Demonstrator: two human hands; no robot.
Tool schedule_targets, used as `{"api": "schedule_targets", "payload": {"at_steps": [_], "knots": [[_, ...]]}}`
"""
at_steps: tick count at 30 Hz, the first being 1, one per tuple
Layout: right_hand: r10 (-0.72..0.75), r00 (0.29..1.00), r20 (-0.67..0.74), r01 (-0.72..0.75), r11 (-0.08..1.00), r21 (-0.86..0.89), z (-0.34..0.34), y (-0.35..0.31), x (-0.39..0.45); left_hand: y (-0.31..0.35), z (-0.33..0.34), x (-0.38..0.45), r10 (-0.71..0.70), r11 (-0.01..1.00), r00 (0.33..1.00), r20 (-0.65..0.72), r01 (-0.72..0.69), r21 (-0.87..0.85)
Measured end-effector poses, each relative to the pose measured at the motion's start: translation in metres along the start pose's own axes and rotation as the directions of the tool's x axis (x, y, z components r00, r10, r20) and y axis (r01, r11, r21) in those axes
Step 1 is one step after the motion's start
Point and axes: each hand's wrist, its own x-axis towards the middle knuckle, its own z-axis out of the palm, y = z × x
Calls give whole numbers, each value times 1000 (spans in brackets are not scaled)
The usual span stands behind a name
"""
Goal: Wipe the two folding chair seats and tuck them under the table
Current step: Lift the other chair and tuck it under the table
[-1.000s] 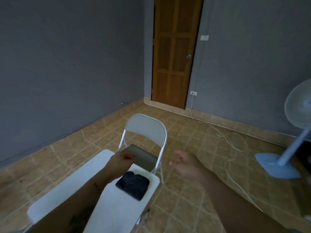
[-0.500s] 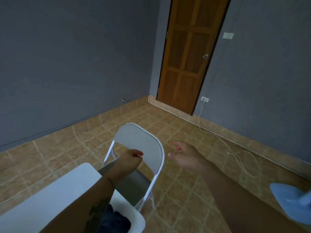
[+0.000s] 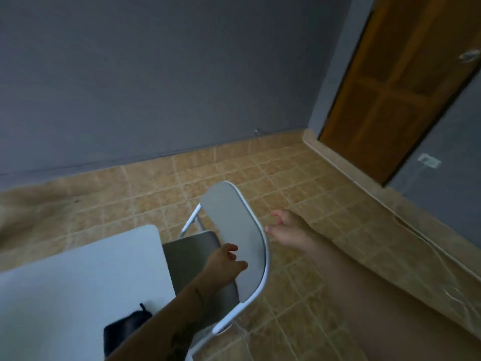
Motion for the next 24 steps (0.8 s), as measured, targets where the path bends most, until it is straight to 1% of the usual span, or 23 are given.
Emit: {"api": "schedule_targets", "payload": {"at_steps": [4, 7, 9, 11, 13, 16, 18, 21, 24], "knots": [[-57, 984, 167, 63, 998, -30, -4, 20, 62, -1, 45, 21, -203, 979, 976, -85, 202, -17], [-59, 963, 262, 68, 997, -28, 2, 28, 96, 1, 78, 28, -279, 960, 952, -127, 274, -57], [-61, 962, 265, 63, 998, 1, 7, 29, 108, 7, 94, 27, -301, 952, 945, -129, 289, -103], [-65, 954, 292, 73, 997, -18, 17, 30, 130, 10, 110, 34, -365, 923, 920, -146, 336, -189], [-38, 960, 276, 35, 999, 15, 19, 31, 139, 14, 115, 36, -354, 922, 927, -126, 323, -215], [-51, 943, 329, 49, 999, 13, 27, 33, 156, 17, 121, 49, -360, 917, 920, -157, 319, -240], [-72, 934, 350, 71, 997, 15, 38, 34, 163, 15, 123, 54, -367, 911, 915, -168, 316, -264], [-116, 943, 313, 120, 993, 7, 51, 37, 171, 9, 122, 60, -372, 908, 910, -184, 315, -277], [-139, 934, 328, 150, 989, -7, 54, 40, 179, 0, 118, 65, -365, 922, 897, -250, 311, -231]]}}
